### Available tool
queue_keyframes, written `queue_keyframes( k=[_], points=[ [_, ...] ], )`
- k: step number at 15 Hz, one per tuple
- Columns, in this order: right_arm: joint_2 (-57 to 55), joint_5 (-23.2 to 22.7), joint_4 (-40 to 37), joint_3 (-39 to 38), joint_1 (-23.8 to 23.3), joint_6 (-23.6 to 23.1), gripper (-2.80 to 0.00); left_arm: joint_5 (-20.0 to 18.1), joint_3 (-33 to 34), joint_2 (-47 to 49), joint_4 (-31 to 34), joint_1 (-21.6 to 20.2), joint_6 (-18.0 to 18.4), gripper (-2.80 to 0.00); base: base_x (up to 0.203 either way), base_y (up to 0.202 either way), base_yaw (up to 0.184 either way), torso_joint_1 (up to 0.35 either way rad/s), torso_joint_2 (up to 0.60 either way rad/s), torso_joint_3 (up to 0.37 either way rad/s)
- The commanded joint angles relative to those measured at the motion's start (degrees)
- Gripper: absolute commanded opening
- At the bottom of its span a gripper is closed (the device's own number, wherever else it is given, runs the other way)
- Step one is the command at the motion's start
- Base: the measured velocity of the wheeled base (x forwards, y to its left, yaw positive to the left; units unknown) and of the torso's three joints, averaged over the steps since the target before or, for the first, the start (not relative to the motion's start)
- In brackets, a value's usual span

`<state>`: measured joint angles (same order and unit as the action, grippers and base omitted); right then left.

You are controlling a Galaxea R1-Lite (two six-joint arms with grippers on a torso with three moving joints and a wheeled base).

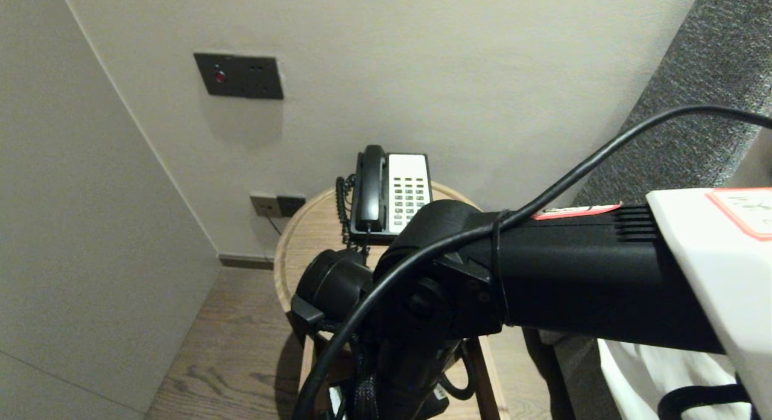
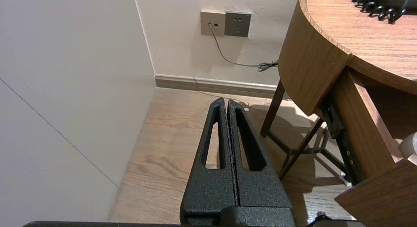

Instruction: Take the remote control out of the drawer one by one and place them on the table

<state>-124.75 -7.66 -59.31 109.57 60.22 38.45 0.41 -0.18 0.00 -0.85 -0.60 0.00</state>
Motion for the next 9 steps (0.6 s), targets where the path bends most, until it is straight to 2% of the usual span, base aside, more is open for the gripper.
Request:
queue_keyframes(
  k=[1,9],
  points=[
    [-1.9,-0.1,0.4,0.0,0.2,0.2,0.00,0.0,0.0,-0.1,0.0,0.0,0.0,-2.80,0.000,0.000,0.000,0.000,0.00,0.000],
    [-4.3,0.1,3.2,0.0,0.4,0.3,0.00,0.0,0.0,-0.1,0.0,0.0,0.0,-2.80,0.000,0.000,0.000,0.000,0.00,0.000]
  ],
)
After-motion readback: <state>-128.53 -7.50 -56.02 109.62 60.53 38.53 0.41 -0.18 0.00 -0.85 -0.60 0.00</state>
